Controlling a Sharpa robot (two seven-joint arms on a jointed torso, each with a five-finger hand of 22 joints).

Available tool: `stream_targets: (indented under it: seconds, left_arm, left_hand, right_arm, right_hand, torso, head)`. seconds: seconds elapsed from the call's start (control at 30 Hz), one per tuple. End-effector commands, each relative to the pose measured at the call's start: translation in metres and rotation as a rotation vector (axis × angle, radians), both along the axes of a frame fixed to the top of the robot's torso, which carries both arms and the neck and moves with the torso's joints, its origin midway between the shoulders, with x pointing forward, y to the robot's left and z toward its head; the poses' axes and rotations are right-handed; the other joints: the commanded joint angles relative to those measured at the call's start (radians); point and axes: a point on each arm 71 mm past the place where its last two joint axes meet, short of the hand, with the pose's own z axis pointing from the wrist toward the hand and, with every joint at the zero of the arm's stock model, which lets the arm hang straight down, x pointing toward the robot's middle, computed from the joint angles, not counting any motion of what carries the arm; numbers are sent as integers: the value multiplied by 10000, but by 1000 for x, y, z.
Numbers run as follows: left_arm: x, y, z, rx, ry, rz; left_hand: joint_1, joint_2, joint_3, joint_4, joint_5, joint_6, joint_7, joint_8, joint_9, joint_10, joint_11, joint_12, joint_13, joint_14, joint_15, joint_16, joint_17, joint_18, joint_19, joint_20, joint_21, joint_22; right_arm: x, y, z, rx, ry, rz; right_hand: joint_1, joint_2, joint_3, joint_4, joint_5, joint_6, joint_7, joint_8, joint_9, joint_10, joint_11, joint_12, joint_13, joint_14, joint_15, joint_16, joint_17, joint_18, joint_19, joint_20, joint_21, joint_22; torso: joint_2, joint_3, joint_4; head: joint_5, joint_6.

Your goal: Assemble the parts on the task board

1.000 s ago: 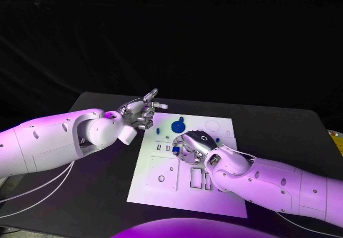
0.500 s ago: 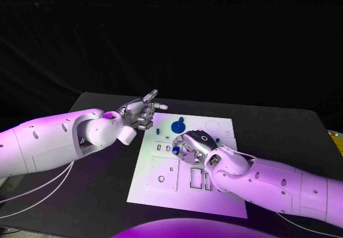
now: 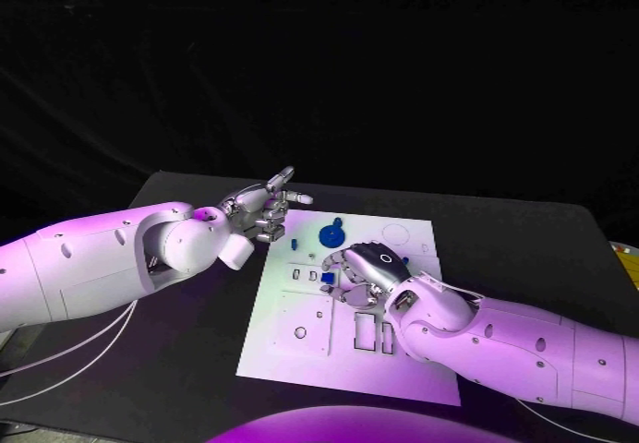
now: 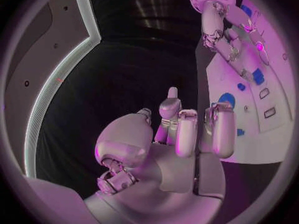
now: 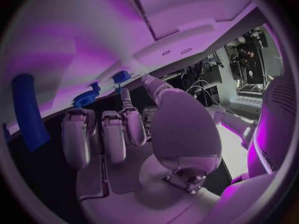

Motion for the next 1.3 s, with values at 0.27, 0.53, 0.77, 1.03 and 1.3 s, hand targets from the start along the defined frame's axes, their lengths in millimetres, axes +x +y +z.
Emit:
stream_targets:
  seconds: [0.27,0.53,0.77,1.03,1.3]
  left_arm:
    - [0,-2,1,-56,-79,-232]
    - [0,-2,1,-41,-87,-257]
    - [0,-3,1,-39,-78,-292]
    - [-1,-3,1,-38,-73,-331]
    - [-1,-2,1,-7,-80,-338]
  left_hand:
    - [88,-17,-59,7,10,13,-17,-49,9,22,8,31,13,1036,57,30,2504,10,70,26,47,676]
    - [99,-19,-72,6,3,18,-19,-50,20,36,6,40,29,1035,54,29,2501,10,71,25,47,676]
    - [99,-19,-72,6,3,18,-19,-50,20,36,6,40,29,1035,54,29,2501,10,71,25,47,676]
    - [109,-18,-79,5,3,20,-20,-52,27,36,5,35,21,1037,53,31,2506,9,75,24,49,681]
    - [109,-18,-79,5,3,20,-20,-52,27,36,5,35,21,1037,53,31,2506,9,75,24,49,681]
  right_arm:
    - [0,-6,0,-427,-26,-77]
    - [2,-7,-1,-547,-47,-255]
    - [3,-4,-2,-611,-23,-303]
    - [5,-3,-5,-923,126,-353]
    - [6,-3,-7,-1161,241,-307]
  right_hand:
    - [229,-26,-149,-15,148,-64,22,-57,-18,-41,79,-21,928,1057,81,34,2611,-4,641,121,-26,2309]
    - [364,75,-151,-10,248,-18,29,-41,-18,-16,83,0,956,1060,87,40,2626,-7,648,132,-13,2316]
    - [404,114,-146,-3,288,-3,31,-37,-19,-2,84,10,969,1058,89,36,2617,-9,654,135,1,2321]
    - [427,138,-140,0,302,2,33,-37,-21,-2,85,9,967,1057,89,35,2613,-8,653,137,-4,2320]
    - [443,154,-135,1,308,13,31,-32,-20,1,85,12,971,1057,90,35,2613,-8,652,137,-7,2319]
  torso:
    - [3,2,-2]
    - [8,3,2]
    - [14,-7,4]
    - [13,-13,2]
    - [9,-9,3]
  head:
    - [-6,21]
    - [-8,14]
    - [-31,11]
    - [-34,-17]
    - [-32,-44]
